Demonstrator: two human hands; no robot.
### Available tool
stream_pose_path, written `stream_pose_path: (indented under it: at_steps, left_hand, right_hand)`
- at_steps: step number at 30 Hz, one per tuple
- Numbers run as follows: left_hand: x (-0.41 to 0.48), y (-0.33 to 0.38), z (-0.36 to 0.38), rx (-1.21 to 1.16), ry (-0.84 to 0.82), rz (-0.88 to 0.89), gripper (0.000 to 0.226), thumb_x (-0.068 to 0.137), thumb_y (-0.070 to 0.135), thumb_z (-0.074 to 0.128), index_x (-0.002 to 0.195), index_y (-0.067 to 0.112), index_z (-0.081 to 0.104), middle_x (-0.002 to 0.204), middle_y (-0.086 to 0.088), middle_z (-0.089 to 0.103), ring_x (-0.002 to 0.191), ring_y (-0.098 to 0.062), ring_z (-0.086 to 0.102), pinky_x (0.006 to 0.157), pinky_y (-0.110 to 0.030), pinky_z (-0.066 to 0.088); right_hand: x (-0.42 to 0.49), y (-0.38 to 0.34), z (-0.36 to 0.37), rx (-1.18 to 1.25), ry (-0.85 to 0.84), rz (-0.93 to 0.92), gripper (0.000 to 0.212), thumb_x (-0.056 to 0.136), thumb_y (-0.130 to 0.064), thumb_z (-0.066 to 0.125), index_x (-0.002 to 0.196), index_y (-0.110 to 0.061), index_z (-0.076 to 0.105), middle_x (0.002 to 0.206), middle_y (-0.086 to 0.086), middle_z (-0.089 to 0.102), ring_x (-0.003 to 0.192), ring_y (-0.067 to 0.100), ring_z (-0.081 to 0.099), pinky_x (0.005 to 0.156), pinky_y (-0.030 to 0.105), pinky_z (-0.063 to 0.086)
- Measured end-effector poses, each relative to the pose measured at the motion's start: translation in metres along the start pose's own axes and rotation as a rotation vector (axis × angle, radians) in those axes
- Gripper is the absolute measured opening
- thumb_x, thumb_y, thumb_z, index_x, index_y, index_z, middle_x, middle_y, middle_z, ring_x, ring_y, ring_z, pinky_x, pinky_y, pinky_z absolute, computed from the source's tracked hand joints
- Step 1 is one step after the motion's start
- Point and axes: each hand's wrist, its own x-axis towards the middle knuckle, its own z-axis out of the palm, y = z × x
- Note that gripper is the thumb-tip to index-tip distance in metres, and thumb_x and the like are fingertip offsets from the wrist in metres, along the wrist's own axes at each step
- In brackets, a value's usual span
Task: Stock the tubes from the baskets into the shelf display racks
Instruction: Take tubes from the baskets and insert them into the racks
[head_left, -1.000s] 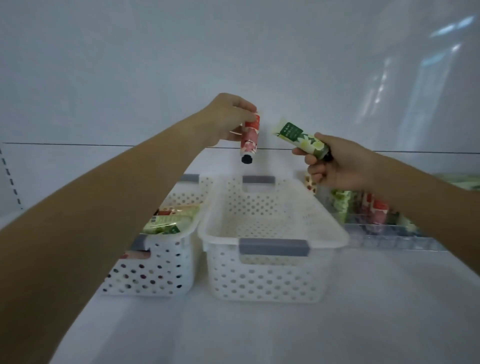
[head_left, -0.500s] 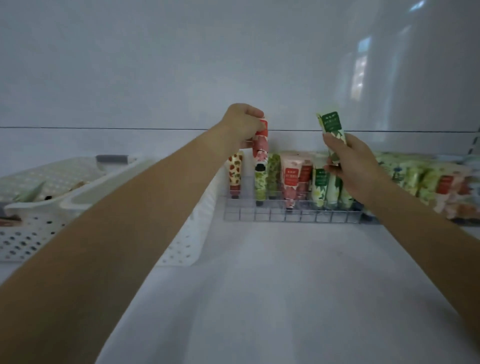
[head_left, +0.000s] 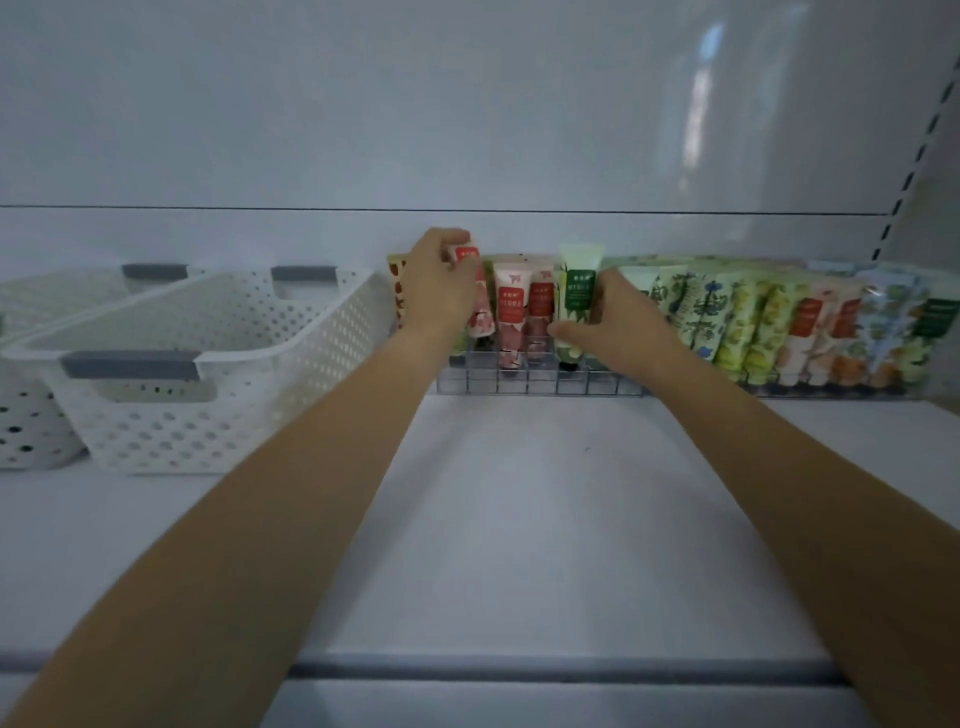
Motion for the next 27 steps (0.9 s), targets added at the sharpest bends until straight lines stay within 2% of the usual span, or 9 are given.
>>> stream_pose_path:
  at_steps: [2,7,10,14,17,20,24,26,27]
  left_hand:
    - [-0.002,-0.008,-0.009,-0.056,-0.013,-0.018,0.022,0.091,0.003,0.053,0.109,0.013,0.057,0.111,-0.005,0.057,0.095,-0.016,0.06,0.076,-0.024,0.055]
    - [0.0,-0.015,-0.03,-0.054,-0.016,0.03,0.021,0.088,0.003,0.057,0.097,0.022,0.059,0.094,0.008,0.054,0.1,-0.025,0.061,0.079,-0.035,0.055]
    - [-0.003,-0.015,-0.028,-0.051,0.003,0.066,0.021,0.087,0.002,0.058,0.103,0.016,0.061,0.087,0.013,0.051,0.083,-0.012,0.059,0.069,-0.021,0.055]
    - [-0.004,-0.002,-0.019,-0.055,-0.029,0.144,0.018,0.086,0.004,0.06,0.095,0.019,0.058,0.089,0.015,0.052,0.081,-0.009,0.058,0.073,-0.022,0.054]
    - [-0.006,0.007,-0.008,0.011,-0.093,0.258,0.015,0.084,0.006,0.064,0.086,0.019,0.056,0.087,0.015,0.056,0.08,-0.009,0.057,0.07,-0.011,0.049]
    - [-0.005,0.013,0.003,0.104,-0.203,0.357,0.014,0.082,0.009,0.067,0.086,0.016,0.056,0.082,0.015,0.056,0.074,-0.008,0.056,0.067,-0.012,0.047]
    - [-0.001,0.014,0.015,0.269,-0.34,0.432,0.028,0.083,0.01,0.065,0.11,0.012,0.057,0.086,0.011,0.055,0.072,-0.014,0.06,0.062,-0.01,0.046]
    - [0.003,0.011,0.018,0.321,-0.358,0.464,0.035,0.084,0.011,0.065,0.118,0.013,0.056,0.095,0.003,0.06,0.081,-0.013,0.058,0.069,-0.005,0.043]
    - [0.006,0.009,0.02,0.342,-0.362,0.478,0.035,0.084,0.012,0.065,0.118,0.012,0.057,0.101,-0.002,0.063,0.09,-0.015,0.057,0.077,-0.008,0.044]
  right_hand:
    - [0.0,0.003,0.002,-0.042,0.024,-0.019,0.05,0.079,-0.026,0.072,0.116,-0.009,0.043,0.097,0.0,0.057,0.081,0.013,0.054,0.057,0.022,0.038]
    - [-0.003,0.006,0.004,-0.16,0.046,0.019,0.056,0.077,-0.031,0.074,0.115,-0.007,0.04,0.084,-0.001,0.053,0.068,0.011,0.049,0.049,0.02,0.034]
    - [-0.006,0.006,0.008,-0.207,0.042,0.033,0.059,0.078,-0.031,0.073,0.117,-0.004,0.038,0.088,0.006,0.056,0.071,0.018,0.053,0.056,0.03,0.042]
    - [-0.01,0.005,0.014,-0.268,0.005,0.034,0.058,0.081,-0.028,0.071,0.117,0.0,0.036,0.097,0.016,0.058,0.085,0.03,0.059,0.07,0.037,0.05]
    - [-0.011,0.005,0.011,-0.245,-0.037,0.055,0.064,0.078,-0.033,0.073,0.117,0.0,0.035,0.089,0.009,0.054,0.079,0.025,0.055,0.062,0.033,0.046]
    - [-0.009,0.003,0.005,-0.204,-0.097,0.114,0.067,0.075,-0.033,0.076,0.119,-0.002,0.036,0.093,0.007,0.053,0.08,0.02,0.051,0.058,0.03,0.041]
    - [-0.006,0.003,0.001,-0.21,-0.163,0.161,0.06,0.077,-0.023,0.074,0.119,-0.003,0.037,0.098,0.008,0.051,0.082,0.02,0.048,0.049,0.022,0.032]
    - [-0.005,0.004,0.001,-0.204,-0.174,0.163,0.055,0.078,-0.019,0.073,0.116,-0.003,0.038,0.096,0.009,0.051,0.081,0.02,0.048,0.049,0.021,0.032]
    - [-0.005,0.005,0.001,-0.202,-0.179,0.161,0.052,0.078,-0.017,0.073,0.115,-0.003,0.039,0.094,0.008,0.051,0.08,0.02,0.048,0.048,0.022,0.032]
